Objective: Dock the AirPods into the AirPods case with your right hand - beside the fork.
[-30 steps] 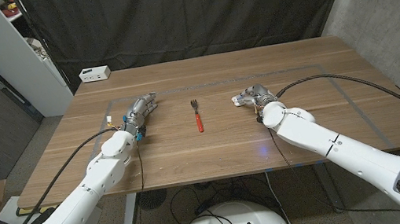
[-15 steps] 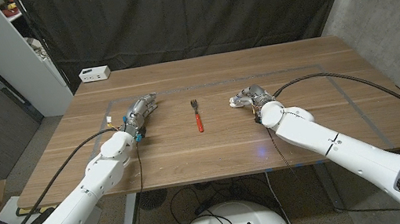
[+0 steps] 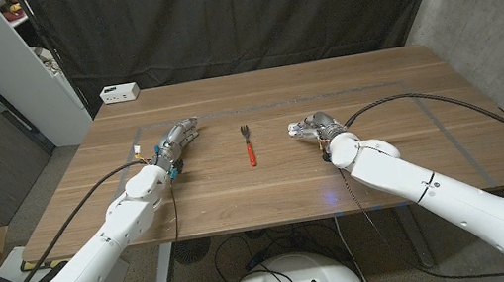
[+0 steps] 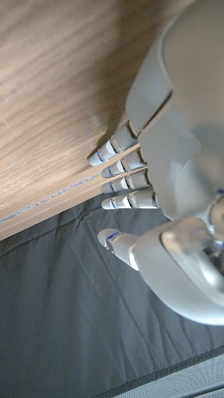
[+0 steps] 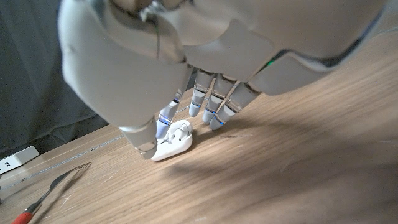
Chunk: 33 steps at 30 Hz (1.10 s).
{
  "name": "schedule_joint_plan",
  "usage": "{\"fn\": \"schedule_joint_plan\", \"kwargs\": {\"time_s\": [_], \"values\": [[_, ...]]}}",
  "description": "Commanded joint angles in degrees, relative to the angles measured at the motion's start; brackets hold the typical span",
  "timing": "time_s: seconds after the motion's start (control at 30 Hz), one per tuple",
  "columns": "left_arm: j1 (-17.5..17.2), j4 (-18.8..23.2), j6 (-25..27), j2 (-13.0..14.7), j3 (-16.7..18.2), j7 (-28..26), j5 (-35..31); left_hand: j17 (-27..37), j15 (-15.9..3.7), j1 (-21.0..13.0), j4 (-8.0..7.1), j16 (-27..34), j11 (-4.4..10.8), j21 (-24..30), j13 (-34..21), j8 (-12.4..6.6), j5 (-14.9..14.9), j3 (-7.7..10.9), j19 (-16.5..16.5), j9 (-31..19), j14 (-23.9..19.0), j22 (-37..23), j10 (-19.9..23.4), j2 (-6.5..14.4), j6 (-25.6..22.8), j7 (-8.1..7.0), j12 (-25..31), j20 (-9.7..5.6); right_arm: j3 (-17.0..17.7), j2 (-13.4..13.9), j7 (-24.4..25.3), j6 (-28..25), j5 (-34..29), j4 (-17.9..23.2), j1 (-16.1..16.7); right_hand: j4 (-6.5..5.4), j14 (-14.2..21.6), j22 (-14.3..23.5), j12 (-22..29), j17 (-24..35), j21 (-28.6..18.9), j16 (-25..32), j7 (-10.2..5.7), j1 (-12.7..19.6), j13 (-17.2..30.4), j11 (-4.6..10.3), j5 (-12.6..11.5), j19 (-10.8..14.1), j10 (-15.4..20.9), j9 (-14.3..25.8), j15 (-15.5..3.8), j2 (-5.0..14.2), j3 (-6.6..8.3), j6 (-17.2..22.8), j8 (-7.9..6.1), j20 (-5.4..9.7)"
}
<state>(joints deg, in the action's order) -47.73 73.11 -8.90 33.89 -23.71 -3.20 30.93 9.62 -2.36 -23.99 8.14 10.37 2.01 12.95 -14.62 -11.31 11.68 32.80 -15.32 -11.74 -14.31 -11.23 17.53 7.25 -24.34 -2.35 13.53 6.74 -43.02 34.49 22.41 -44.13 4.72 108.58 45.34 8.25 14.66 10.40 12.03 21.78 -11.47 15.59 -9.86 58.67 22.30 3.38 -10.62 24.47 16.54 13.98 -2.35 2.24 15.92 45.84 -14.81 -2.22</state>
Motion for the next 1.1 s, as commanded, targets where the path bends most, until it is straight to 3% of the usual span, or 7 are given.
{"fn": "schedule_joint_plan", "kwargs": {"time_s": [0.03, 0.47, 0.83, 1.0, 1.1], "values": [[1.61, -1.54, -0.64, -0.46, -0.65, 1.16, -0.73, 0.16, -0.35, 0.21, 0.26, -0.01, 0.0, -0.12, -0.21, -0.19, 0.58, -0.16, 0.78, -0.04, 0.0, -0.01, -0.03, -0.06, -0.58, -0.19, 0.04, 1.45, 1.65, -0.2, 5.27, 1.52, -1.91, 0.53, 3.65, 0.53, 1.17, 0.09, 0.15, -0.09, -0.58, -0.06, -0.25, 0.59, 0.03, 0.12, -0.28, 0.83, 0.05, 0.25, -5.45, -0.4, 0.32, -0.62, 0.47, 0.1], [3.83, -3.3, -0.21, -1.43, -1.6, 1.49, -1.65, 0.14, -0.46, 0.13, 0.36, 0.04, 0.07, -0.1, -0.23, -0.28, 0.59, -0.13, 0.76, -0.03, -0.12, -0.01, 0.12, -0.05, -0.84, -0.35, 0.12, 1.5, 4.31, -0.59, 6.99, 11.34, -1.77, -2.69, 6.35, 0.9, 2.77, 0.1, 0.95, -0.29, -1.02, 0.17, -2.19, 1.7, 0.12, 1.02, -0.72, 2.04, 1.54, 0.54, -6.52, 0.06, 1.27, -0.94, 0.67, 0.76], [5.23, -4.88, -0.85, -2.03, -1.95, 1.78, -2.25, 0.12, -0.76, -0.08, 0.48, 0.14, 0.29, -0.04, -0.23, -0.29, 0.64, -0.01, 0.64, -0.02, -0.5, 0.0, 0.59, 0.09, -0.97, -0.56, 0.31, 1.51, 6.21, 0.57, 3.78, 19.87, -0.57, -5.23, 6.47, 1.03, 2.74, 0.09, 1.24, -0.23, -0.79, 0.0, -2.81, 2.85, 0.31, 2.36, -1.07, 1.61, 1.93, 0.93, -7.67, 0.7, 2.0, -3.03, 1.47, 0.92], [5.32, -5.15, -1.09, -2.1, -1.87, 1.77, -2.23, 0.12, -0.9, -0.15, 0.53, 0.15, 0.36, -0.01, -0.22, -0.3, 0.65, 0.03, 0.57, -0.02, -0.58, 0.0, 0.69, 0.12, -1.02, -0.66, 0.34, 1.39, 6.3, 2.05, -1.11, 18.31, 0.69, -5.33, 4.55, 0.97, 1.49, 0.08, 0.8, -0.07, -0.48, -0.45, -2.82, 3.24, 0.42, 3.42, -1.11, 0.81, 0.66, 0.94, -7.73, 0.85, 2.11, -4.23, 1.97, 0.86], [5.36, -5.28, -0.98, -2.19, -1.89, 1.73, -2.18, 0.11, -0.9, -0.2, 0.56, 0.14, 0.42, -0.03, -0.22, -0.29, 0.66, 0.05, 0.6, -0.02, -0.59, 0.0, 0.7, 0.12, -1.02, -0.82, 0.34, 1.39, 5.9, 4.12, -7.42, 13.41, 2.62, -4.48, 1.72, 0.57, -0.95, 0.07, -0.24, 0.28, -0.09, -1.16, -2.86, 3.05, 0.51, 3.56, -1.05, -0.49, -2.47, 0.63, -7.37, 0.99, 1.86, -6.49, 2.99, 0.79]]}}
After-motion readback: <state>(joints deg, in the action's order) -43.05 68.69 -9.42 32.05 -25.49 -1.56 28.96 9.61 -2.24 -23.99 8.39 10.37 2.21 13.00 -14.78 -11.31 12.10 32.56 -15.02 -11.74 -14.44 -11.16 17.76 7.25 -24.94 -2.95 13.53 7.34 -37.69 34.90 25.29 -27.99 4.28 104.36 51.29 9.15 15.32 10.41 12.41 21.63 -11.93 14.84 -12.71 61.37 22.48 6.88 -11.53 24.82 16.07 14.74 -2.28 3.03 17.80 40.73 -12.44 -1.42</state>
